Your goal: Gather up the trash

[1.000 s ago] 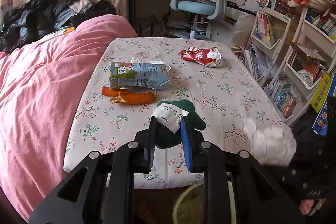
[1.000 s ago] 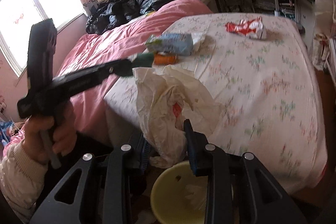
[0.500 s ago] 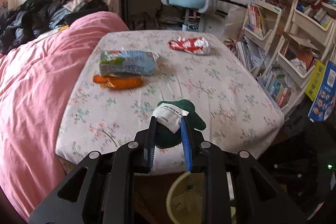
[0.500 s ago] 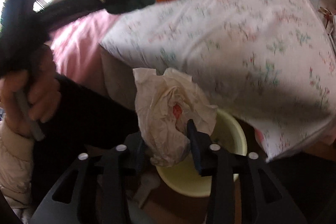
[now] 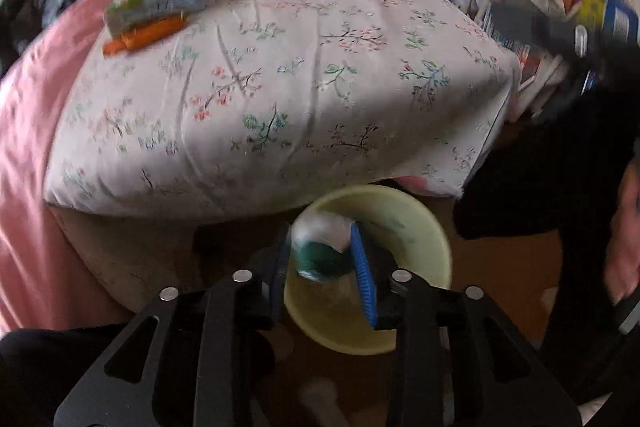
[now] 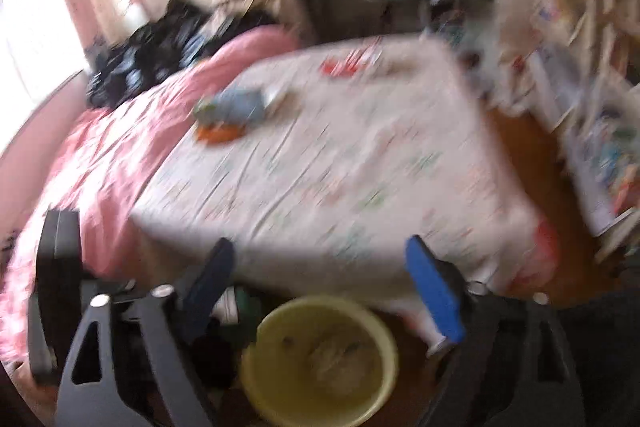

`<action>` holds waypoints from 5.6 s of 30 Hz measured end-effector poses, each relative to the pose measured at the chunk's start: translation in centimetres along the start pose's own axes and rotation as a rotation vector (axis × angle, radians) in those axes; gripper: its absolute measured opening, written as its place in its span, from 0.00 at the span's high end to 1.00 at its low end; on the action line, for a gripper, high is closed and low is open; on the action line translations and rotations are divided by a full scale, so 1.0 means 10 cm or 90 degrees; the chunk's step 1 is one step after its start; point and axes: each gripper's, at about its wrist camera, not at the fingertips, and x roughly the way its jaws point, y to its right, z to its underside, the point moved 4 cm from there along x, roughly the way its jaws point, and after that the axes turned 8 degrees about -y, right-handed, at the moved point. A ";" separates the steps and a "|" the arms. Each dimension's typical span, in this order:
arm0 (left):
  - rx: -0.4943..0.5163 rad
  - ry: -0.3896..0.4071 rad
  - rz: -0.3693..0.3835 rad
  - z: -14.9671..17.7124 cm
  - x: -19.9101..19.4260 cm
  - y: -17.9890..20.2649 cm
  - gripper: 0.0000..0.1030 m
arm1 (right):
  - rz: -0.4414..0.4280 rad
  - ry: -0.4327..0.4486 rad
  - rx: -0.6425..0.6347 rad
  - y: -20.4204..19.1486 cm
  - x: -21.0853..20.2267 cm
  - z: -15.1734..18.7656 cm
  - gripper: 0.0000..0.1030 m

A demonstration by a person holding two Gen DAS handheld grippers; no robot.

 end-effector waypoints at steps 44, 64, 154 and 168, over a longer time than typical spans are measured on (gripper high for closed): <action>-0.213 0.272 -0.130 -0.10 -0.88 -0.75 0.07 | 0.078 -0.002 -0.096 -0.32 0.21 0.07 0.07; -0.226 0.269 -0.127 -0.08 -0.86 -0.78 0.07 | 0.070 -0.012 -0.109 -0.38 0.24 0.09 0.07; -0.261 0.262 -0.110 -0.06 -0.81 -0.85 0.07 | 0.062 -0.030 -0.134 -0.45 0.34 0.15 0.07; -0.277 0.261 -0.103 -0.06 -0.83 -0.88 0.07 | 0.062 -0.031 -0.135 -0.45 0.33 0.15 0.07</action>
